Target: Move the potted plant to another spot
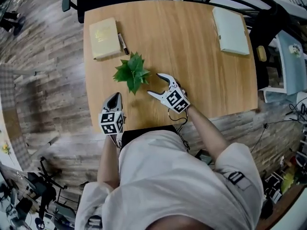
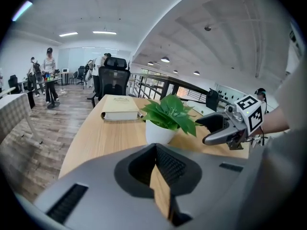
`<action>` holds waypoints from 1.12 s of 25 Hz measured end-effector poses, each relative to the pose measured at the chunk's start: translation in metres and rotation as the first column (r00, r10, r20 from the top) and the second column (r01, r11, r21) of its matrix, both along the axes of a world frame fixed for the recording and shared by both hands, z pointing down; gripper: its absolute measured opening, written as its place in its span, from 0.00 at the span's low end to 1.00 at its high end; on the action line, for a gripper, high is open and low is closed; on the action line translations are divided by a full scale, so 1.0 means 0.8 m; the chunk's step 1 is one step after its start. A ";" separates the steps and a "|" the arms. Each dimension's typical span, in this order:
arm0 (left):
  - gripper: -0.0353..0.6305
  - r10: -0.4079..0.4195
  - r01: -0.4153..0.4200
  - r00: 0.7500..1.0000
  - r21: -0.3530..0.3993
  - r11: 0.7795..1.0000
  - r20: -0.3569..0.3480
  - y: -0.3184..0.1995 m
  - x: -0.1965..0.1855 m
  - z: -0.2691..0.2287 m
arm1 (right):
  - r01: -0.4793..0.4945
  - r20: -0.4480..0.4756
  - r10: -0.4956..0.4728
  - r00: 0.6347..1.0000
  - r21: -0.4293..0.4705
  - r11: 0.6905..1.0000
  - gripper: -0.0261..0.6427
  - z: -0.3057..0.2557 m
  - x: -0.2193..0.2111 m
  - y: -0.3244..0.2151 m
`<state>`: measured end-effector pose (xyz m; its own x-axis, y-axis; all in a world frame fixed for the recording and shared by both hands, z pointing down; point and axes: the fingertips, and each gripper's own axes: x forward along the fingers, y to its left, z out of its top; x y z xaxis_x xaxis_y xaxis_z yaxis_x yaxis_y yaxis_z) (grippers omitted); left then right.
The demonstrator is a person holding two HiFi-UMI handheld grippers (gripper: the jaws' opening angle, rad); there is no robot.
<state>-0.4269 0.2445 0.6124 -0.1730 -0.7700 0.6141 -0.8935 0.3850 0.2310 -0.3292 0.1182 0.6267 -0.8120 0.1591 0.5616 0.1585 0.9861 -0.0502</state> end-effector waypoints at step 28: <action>0.07 -0.266 0.263 0.964 -0.087 0.961 -0.028 0.011 -0.003 0.034 | 0.370 0.158 -0.360 0.919 -0.034 0.928 0.72 0.040 -0.115 0.008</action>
